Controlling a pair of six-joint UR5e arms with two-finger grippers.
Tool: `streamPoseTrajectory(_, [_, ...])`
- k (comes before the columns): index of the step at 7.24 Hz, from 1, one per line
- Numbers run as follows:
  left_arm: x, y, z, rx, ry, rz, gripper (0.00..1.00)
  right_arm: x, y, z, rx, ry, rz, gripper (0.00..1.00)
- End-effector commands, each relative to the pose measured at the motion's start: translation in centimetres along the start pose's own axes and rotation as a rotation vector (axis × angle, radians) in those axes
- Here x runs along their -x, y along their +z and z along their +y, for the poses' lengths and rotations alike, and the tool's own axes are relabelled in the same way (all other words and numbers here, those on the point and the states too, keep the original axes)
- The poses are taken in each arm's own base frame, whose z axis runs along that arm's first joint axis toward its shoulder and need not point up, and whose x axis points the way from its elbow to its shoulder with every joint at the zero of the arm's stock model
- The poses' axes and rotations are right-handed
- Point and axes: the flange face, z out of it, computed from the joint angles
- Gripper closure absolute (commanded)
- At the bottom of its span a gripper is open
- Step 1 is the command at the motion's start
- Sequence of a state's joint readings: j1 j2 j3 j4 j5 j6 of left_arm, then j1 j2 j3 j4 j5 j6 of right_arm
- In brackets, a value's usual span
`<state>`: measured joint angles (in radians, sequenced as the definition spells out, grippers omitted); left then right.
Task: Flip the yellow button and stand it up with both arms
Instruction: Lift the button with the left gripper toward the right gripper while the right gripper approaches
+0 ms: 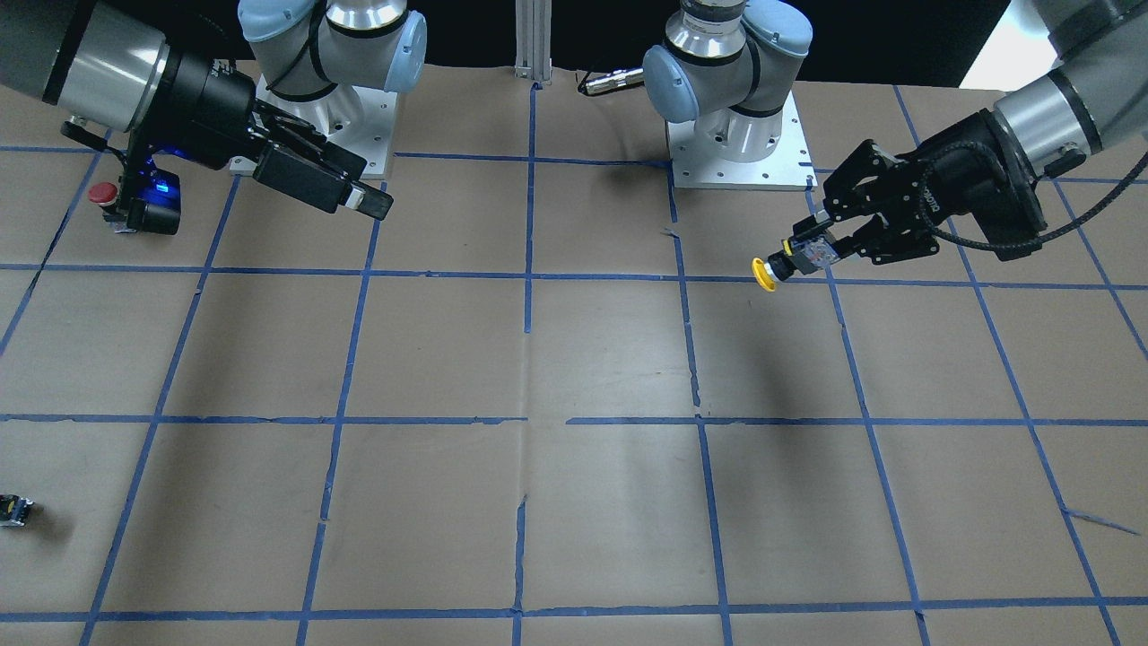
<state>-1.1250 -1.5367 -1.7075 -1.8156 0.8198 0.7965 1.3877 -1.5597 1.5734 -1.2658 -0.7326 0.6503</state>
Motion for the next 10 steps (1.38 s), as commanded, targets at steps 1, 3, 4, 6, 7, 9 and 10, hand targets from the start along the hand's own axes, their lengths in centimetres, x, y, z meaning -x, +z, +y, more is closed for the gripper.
streamPoseTrajectory(1, [-6.2, 3.0, -1.7, -0.065, -0.095, 0.185, 0.94, -0.1, -0.6, 1.6, 0.121, 0.161, -0.091, 0.0])
streamPoseTrajectory(3, [-11.9, 3.6, -1.8, -0.109, -0.201, 0.319, 0.95, -0.9, -1.1, 5.3, 0.146, 0.152, -0.117, 0.0])
streamPoseTrajectory(4, [-12.8, 3.4, -1.5, -0.115, -0.188, 0.321, 0.95, -1.2, -1.0, 6.3, 0.161, 0.164, -0.118, 0.0])
streamPoseTrajectory(6, [-15.4, 3.9, -1.4, -0.123, -0.183, 0.381, 0.97, -0.6, -1.3, 6.8, 0.206, 0.238, -0.166, 0.0])
streamPoseTrajectory(7, [-16.1, 3.8, -2.2, -0.158, -0.2, 0.401, 0.97, 0.0, -1.3, 6.6, 0.24, 0.243, -0.202, 0.0])
streamPoseTrajectory(9, [-17.8, 4.4, -2.5, -0.157, -0.241, 0.429, 0.97, 0.5, -1.2, 6.5, 0.281, 0.261, -0.239, 0.0])
streamPoseTrajectory(10, [-18.1, 4.7, -2.6, -0.147, -0.276, 0.468, 0.97, 0.8, -1.4, 6.7, 0.307, 0.269, -0.266, 0.0])
